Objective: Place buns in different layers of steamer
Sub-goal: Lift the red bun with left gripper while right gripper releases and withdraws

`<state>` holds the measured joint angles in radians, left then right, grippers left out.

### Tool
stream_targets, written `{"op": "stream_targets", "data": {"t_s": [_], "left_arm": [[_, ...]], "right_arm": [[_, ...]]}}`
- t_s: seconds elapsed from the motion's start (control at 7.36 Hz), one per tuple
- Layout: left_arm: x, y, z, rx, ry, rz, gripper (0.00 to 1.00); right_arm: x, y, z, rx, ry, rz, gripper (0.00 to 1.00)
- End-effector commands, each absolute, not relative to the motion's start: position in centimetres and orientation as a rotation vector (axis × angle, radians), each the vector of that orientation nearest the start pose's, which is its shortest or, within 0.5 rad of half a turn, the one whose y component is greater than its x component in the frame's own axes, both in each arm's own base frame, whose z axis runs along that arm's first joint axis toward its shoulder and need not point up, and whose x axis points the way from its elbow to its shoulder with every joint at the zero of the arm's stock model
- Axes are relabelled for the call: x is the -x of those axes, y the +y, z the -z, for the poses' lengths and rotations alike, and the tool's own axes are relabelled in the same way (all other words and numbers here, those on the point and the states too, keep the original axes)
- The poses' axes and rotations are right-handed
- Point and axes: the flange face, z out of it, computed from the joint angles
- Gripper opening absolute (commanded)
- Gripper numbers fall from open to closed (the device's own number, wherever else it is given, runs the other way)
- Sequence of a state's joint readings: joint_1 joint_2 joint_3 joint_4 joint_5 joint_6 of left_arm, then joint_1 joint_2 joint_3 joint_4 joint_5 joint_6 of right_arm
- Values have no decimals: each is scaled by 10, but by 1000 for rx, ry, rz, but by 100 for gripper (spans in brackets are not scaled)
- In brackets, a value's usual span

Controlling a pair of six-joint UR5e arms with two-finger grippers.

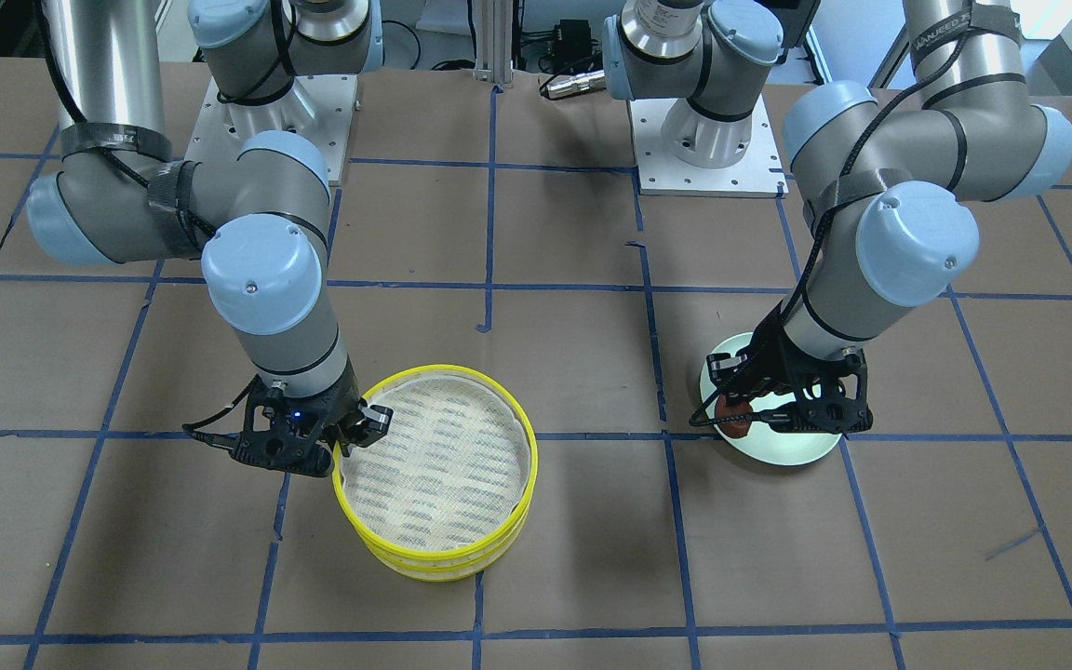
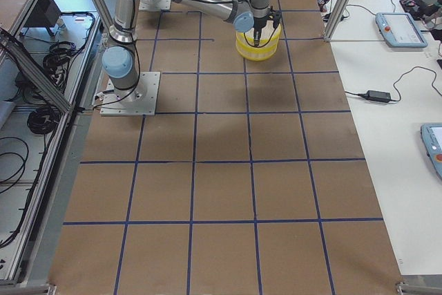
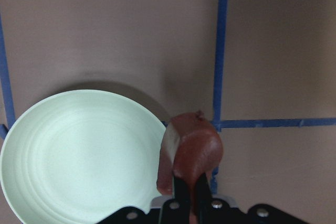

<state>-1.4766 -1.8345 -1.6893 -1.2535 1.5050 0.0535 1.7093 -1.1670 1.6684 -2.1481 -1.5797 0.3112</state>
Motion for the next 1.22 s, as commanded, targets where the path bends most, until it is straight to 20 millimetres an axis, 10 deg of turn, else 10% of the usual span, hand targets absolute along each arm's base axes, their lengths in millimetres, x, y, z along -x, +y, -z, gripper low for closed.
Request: {"op": "stream_targets", "data": {"t_s": [0.0, 0.27, 0.54, 0.82, 1.09], "left_arm": [[97, -582, -335, 84, 3215, -61, 1], [169, -589, -371, 231, 3290, 15, 1], [231, -585, -394, 375, 3415, 21, 1], [293, -579, -376, 423, 3509, -40, 1], [329, -576, -332, 356, 3494, -153, 3]], "right_arm": [[-217, -596, -277, -250, 3111, 168, 100], [-201, -595, -325, -211, 3108, 233, 100], [-144, -562, -405, -195, 3128, 128, 100], [-71, -526, -459, -152, 3139, 27, 100], [-84, -508, -509, -117, 3099, -7, 100]]}}
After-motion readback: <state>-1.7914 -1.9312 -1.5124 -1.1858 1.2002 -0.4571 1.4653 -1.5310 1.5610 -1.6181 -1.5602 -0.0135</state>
